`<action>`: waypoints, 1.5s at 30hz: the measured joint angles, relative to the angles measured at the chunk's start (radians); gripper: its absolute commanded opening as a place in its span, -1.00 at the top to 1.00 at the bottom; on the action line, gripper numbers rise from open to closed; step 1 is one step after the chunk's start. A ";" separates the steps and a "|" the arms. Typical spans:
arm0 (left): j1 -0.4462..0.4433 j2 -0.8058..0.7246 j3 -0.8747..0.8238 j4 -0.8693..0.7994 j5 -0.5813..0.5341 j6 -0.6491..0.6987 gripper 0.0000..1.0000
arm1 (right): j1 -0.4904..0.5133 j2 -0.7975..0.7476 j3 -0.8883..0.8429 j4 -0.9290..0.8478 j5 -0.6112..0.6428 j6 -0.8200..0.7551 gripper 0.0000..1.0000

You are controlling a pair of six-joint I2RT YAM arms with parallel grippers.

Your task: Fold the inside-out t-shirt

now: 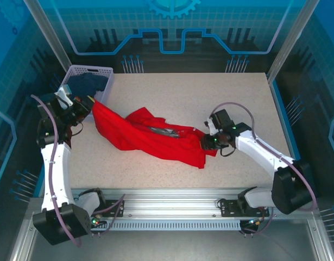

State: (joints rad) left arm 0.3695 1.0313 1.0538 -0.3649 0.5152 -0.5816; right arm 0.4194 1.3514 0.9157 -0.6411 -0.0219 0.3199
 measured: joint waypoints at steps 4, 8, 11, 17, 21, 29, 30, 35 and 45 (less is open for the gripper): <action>0.000 0.003 -0.004 0.004 0.006 0.000 1.00 | 0.077 0.093 0.057 0.005 0.079 -0.019 0.10; 0.000 0.003 -0.010 0.008 0.007 0.000 1.00 | 0.147 0.206 0.094 -0.015 0.186 -0.022 0.14; 0.000 0.010 -0.011 0.011 0.011 0.000 1.00 | 0.158 0.284 0.129 -0.040 0.251 -0.022 0.16; 0.000 0.013 -0.011 0.012 0.014 0.000 1.00 | 0.158 0.275 0.122 -0.081 0.260 -0.002 -0.08; 0.000 0.018 -0.012 0.014 0.018 -0.001 1.00 | 0.174 0.195 0.081 -0.099 0.235 0.040 -0.33; 0.000 0.024 -0.024 0.034 0.026 -0.005 1.00 | 0.279 0.201 0.061 -0.138 0.295 0.145 -0.46; 0.000 0.024 -0.024 0.034 0.026 -0.005 1.00 | 0.293 0.212 0.061 -0.145 0.313 0.160 -0.47; 0.000 0.026 -0.024 0.035 0.033 -0.013 1.00 | 0.328 0.263 0.061 -0.177 0.389 0.206 -0.48; 0.000 0.029 -0.024 0.042 0.040 -0.016 1.00 | 0.335 0.293 0.084 -0.253 0.506 0.240 -0.34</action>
State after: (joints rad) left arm 0.3691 1.0599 1.0294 -0.3229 0.5556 -0.5972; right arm 0.7544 1.6440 0.9993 -0.8940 0.4843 0.5594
